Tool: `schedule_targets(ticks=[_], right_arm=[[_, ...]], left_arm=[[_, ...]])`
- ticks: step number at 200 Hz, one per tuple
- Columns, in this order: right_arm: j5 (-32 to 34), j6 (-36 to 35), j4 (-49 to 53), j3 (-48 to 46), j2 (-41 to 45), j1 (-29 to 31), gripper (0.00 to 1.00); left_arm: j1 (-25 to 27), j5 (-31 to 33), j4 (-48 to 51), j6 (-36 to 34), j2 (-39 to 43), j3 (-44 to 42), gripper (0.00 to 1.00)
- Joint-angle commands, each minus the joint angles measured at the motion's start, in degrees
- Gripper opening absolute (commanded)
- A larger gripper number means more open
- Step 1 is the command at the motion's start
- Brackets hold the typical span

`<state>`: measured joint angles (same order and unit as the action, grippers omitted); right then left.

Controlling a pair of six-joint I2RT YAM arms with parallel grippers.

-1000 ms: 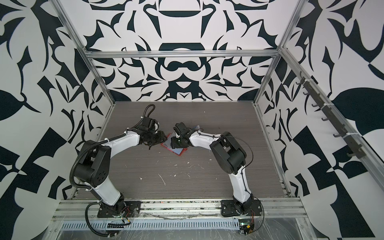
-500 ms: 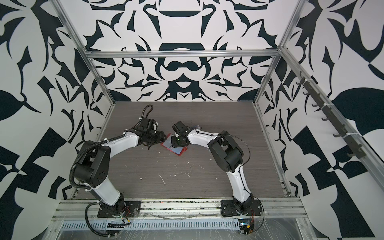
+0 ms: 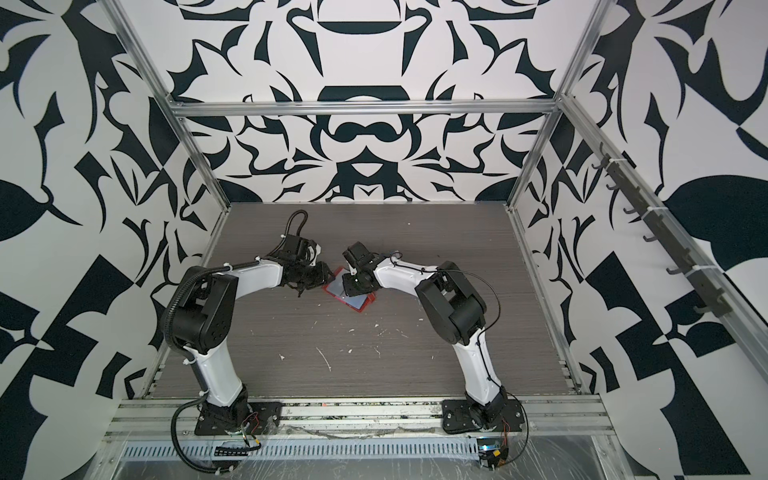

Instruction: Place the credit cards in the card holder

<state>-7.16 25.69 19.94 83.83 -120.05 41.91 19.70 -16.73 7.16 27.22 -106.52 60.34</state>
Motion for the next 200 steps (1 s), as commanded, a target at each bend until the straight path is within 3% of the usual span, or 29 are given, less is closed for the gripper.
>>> schedule_targets(ticks=[1, 46, 86, 140, 163, 200], right_arm=[[0.58, -2.55, 6.70, 0.53, -2.29, 0.46, 0.31], [0.22, -4.70, 8.33, 0.73, -1.88, 0.82, 0.31], [0.43, -5.26, 8.17, -0.33, 1.09, 1.07, 0.32], [4.25, -4.07, 6.84, -1.38, 9.18, 1.07, 0.46], [6.84, -3.63, 8.06, -1.39, 12.30, 0.44, 0.49], [8.41, -5.44, 13.21, 0.00, 15.90, -3.24, 0.49]], left_arm=[[0.20, -4.20, 1.19, 0.98, 0.07, -2.07, 0.30], [0.93, -6.64, 1.36, 4.52, 4.13, -7.71, 0.15], [2.14, -6.06, 2.47, 6.26, 8.14, -10.62, 0.14], [2.18, 2.49, 11.72, 2.77, 13.11, -5.00, 0.45], [2.17, 5.30, 14.50, 2.31, 13.81, -0.51, 0.49], [4.45, 1.42, 15.03, 3.72, 9.66, 7.84, 0.51]])
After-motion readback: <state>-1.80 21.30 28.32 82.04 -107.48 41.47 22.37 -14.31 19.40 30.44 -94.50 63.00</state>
